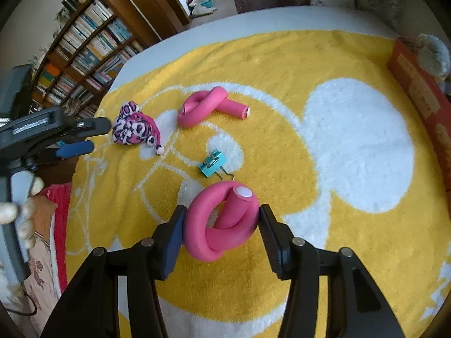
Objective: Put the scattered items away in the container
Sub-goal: 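Grasp the pink-black leopard plush with the left tool while the right tool holds the curler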
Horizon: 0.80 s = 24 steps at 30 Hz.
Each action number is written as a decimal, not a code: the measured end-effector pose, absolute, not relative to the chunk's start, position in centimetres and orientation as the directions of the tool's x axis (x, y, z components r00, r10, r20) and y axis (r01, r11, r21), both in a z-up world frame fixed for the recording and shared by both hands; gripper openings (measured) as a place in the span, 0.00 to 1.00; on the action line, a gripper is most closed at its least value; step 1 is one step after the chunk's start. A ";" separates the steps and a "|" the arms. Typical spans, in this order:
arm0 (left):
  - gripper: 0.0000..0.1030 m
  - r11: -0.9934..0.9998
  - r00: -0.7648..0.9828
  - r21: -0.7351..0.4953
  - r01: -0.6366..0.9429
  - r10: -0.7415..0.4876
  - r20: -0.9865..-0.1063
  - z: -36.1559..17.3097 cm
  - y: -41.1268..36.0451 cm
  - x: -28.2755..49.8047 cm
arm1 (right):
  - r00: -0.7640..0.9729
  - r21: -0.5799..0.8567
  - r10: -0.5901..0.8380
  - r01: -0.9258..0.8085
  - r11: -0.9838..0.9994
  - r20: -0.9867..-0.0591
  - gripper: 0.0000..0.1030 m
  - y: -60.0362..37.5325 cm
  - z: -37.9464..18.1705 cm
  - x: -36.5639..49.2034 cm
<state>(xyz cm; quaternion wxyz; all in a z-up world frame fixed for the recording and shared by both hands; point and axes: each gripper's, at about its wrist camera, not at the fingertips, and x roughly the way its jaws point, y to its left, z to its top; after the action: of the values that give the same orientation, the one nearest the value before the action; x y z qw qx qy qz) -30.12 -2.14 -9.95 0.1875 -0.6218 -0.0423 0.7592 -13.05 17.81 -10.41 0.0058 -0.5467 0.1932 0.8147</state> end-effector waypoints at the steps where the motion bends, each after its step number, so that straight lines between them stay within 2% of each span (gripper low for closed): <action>1: 0.74 -0.926 -0.159 -0.295 -0.235 0.336 -0.928 -10.0 -1.9 -30.3 | -0.409 0.305 -0.197 -0.219 -0.927 -0.891 0.54 17.8 -10.1 -12.8; 13: 0.74 -0.940 -0.173 -0.234 -0.250 0.281 -0.944 -12.7 0.6 -32.3 | -0.436 0.284 -0.163 -0.227 -0.932 -0.885 0.54 18.9 -8.5 -10.5; 14: 0.72 -0.940 -0.176 -0.227 -0.255 0.276 -0.945 -12.9 0.8 -32.3 | -0.435 0.281 -0.160 -0.232 -0.931 -0.886 0.54 19.2 -8.5 -10.2; 15: 0.63 -0.941 -0.178 -0.217 -0.258 0.267 -0.947 -13.2 0.9 -32.2 | -0.435 0.280 -0.158 -0.234 -0.931 -0.887 0.54 19.4 -8.5 -10.1; 16: 0.60 -0.944 -0.176 -0.209 -0.257 0.258 -0.950 -13.3 0.9 -32.1 | -0.434 0.280 -0.157 -0.235 -0.931 -0.887 0.54 19.5 -8.5 -10.0; 20: 0.57 -0.948 -0.190 -0.216 -0.234 0.262 -0.946 -13.2 0.5 -31.6 | -0.435 0.282 -0.160 -0.232 -0.931 -0.886 0.54 20.1 -8.4 -9.4; 24: 0.50 -0.951 -0.208 -0.215 -0.224 0.263 -0.942 -12.0 0.2 -31.0 | -0.443 0.289 -0.171 -0.216 -0.933 -0.880 0.54 20.5 -8.0 -9.2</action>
<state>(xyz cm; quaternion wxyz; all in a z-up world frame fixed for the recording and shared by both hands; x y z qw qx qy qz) -30.96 0.19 -11.98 0.1564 -0.6095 -0.0160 0.7770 -9.18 20.48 -8.03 0.0136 -0.5275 0.1831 0.8295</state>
